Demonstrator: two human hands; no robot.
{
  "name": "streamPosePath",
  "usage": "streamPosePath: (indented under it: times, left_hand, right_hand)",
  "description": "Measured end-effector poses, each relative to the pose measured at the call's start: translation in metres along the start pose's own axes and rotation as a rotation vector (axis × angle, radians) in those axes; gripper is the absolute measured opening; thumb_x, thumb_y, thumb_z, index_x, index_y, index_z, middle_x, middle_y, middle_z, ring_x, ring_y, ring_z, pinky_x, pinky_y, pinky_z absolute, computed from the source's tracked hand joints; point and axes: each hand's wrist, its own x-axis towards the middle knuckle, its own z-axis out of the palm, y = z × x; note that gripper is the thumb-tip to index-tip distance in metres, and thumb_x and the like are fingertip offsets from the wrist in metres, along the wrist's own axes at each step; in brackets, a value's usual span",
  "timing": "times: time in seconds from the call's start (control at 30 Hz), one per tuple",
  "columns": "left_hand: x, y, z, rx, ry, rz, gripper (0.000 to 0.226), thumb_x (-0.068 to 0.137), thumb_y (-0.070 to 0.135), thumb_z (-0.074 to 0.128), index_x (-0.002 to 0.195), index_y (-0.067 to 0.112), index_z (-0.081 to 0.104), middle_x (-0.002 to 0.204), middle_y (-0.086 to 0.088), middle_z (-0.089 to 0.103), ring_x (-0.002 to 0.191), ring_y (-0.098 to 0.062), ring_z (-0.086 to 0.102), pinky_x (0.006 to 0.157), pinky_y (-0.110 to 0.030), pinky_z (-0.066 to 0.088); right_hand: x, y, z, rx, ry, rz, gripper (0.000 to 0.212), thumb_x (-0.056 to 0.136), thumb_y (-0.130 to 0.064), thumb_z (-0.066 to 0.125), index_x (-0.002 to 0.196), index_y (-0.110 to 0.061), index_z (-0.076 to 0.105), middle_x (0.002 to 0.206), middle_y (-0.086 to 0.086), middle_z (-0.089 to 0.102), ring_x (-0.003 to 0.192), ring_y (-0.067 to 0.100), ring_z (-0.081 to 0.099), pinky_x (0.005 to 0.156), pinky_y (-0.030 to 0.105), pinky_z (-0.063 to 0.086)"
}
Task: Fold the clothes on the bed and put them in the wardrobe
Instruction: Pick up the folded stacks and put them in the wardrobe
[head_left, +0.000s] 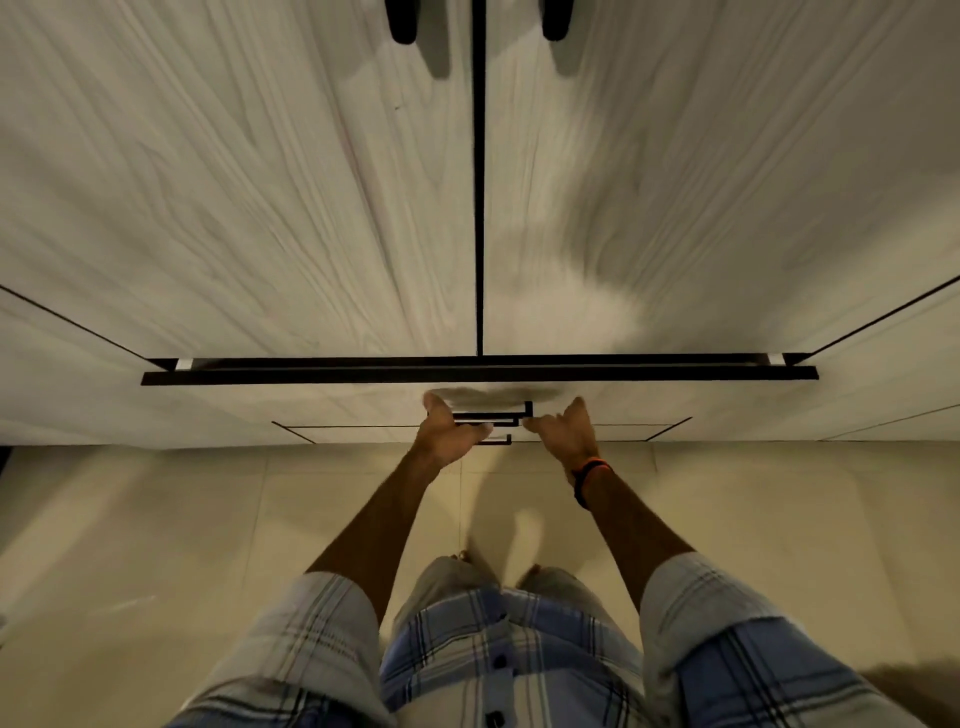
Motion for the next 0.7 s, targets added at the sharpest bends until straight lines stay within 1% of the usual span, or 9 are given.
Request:
streamPosePath:
  times: [0.07,0.13,0.2,0.27,0.33,0.4,0.5,0.57,0.7]
  left_hand:
    - [0.011,0.009,-0.002,-0.129,-0.006,0.021,0.087,0.083,0.018,0.077,0.147,0.007,0.02,0.134,-0.005,0.045,0.125,-0.021,0.047,0.093,-0.023,0.041]
    - [0.018,0.012,-0.002,-0.198,0.015,0.029,0.075,0.08,0.016,0.08,0.138,0.008,0.034,0.127,-0.001,0.046,0.121,-0.017,0.047,0.093,-0.024,0.04]
    - [0.02,0.012,0.0,-0.219,0.023,0.033,0.076,0.079,0.015,0.081,0.138,0.008,0.033,0.13,-0.001,0.046,0.124,-0.017,0.045,0.098,-0.027,0.04]
    - [0.022,0.012,0.0,-0.21,0.008,0.048,0.073,0.079,0.011,0.08,0.137,0.01,0.034,0.128,0.001,0.045,0.122,-0.014,0.044,0.098,-0.028,0.04]
    - [0.028,0.012,-0.004,-0.2,-0.009,0.057,0.058,0.08,0.008,0.078,0.123,0.015,0.041,0.122,0.0,0.049,0.118,-0.017,0.049,0.095,-0.028,0.043]
    - [0.035,0.014,-0.009,-0.188,-0.032,0.069,0.052,0.077,0.011,0.081,0.115,0.015,0.046,0.121,-0.002,0.054,0.116,-0.02,0.054,0.096,-0.031,0.047]
    - [0.043,0.015,-0.011,-0.186,-0.069,0.057,0.074,0.073,0.019,0.084,0.133,0.009,0.042,0.126,-0.005,0.055,0.119,-0.021,0.053,0.102,-0.036,0.047]
    - [0.046,0.017,-0.011,-0.183,-0.062,0.036,0.083,0.076,0.018,0.083,0.141,0.007,0.032,0.129,-0.006,0.053,0.121,-0.023,0.051,0.102,-0.037,0.047]
    - [0.05,0.021,-0.016,-0.181,-0.07,0.038,0.071,0.071,0.021,0.085,0.128,0.007,0.044,0.119,-0.006,0.059,0.112,-0.023,0.058,0.082,-0.03,0.048]
  right_hand:
    - [0.012,-0.011,-0.003,0.036,-0.051,-0.059,0.06,0.077,-0.007,0.075,0.13,-0.014,0.048,0.134,0.01,0.055,0.128,0.03,0.05,0.106,0.039,0.043]
    - [0.013,-0.022,-0.004,0.079,-0.09,-0.098,0.041,0.078,0.005,0.07,0.109,-0.019,0.059,0.119,0.007,0.063,0.115,0.026,0.057,0.096,0.035,0.048]
    - [0.012,-0.029,-0.005,0.083,-0.107,-0.139,0.042,0.077,0.012,0.066,0.098,-0.025,0.06,0.115,0.006,0.064,0.113,0.027,0.058,0.088,0.031,0.048]
    - [0.014,-0.033,-0.006,0.082,-0.138,-0.165,0.048,0.078,0.016,0.063,0.092,-0.029,0.056,0.114,0.003,0.06,0.113,0.024,0.055,0.09,0.031,0.045]
    - [0.017,-0.036,-0.008,0.066,-0.155,-0.162,0.047,0.078,0.018,0.062,0.092,-0.027,0.055,0.113,0.003,0.058,0.112,0.023,0.053,0.093,0.03,0.044]
    - [0.021,-0.039,-0.007,0.068,-0.164,-0.16,0.043,0.078,0.019,0.062,0.097,-0.02,0.056,0.115,0.005,0.058,0.113,0.024,0.053,0.09,0.028,0.045]
    - [0.025,-0.041,-0.004,0.068,-0.145,-0.168,0.045,0.078,0.018,0.063,0.107,-0.014,0.053,0.117,0.005,0.056,0.112,0.022,0.052,0.081,0.022,0.045]
    - [0.025,-0.044,-0.004,0.056,-0.131,-0.171,0.044,0.078,0.018,0.063,0.108,-0.013,0.051,0.116,0.005,0.055,0.11,0.02,0.051,0.085,0.026,0.044]
    - [0.031,-0.05,-0.005,0.041,-0.134,-0.19,0.044,0.077,0.02,0.062,0.105,-0.013,0.054,0.114,0.006,0.057,0.107,0.021,0.052,0.088,0.029,0.044]
